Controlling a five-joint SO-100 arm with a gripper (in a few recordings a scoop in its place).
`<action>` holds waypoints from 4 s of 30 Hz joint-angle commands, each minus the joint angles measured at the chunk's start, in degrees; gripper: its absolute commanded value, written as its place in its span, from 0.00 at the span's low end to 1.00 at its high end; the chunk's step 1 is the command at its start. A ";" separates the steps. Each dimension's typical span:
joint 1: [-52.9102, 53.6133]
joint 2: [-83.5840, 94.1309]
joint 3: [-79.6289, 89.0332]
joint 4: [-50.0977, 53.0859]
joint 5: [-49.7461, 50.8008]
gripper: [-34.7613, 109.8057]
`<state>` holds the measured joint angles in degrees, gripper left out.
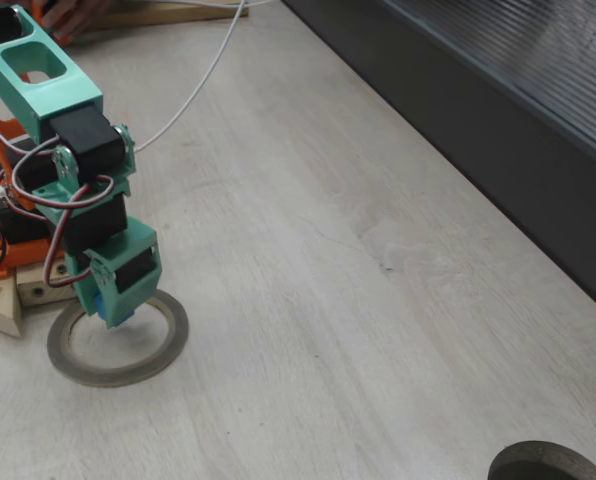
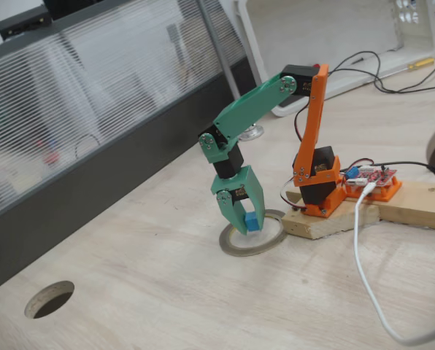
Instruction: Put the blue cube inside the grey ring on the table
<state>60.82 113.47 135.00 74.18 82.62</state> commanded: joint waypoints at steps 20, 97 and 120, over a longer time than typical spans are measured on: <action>1.05 0.88 -0.09 1.14 0.44 0.40; 0.26 1.85 -20.92 31.38 0.97 0.24; -3.16 5.45 -14.06 34.98 0.97 0.24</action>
<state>58.97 115.05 119.44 108.28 82.62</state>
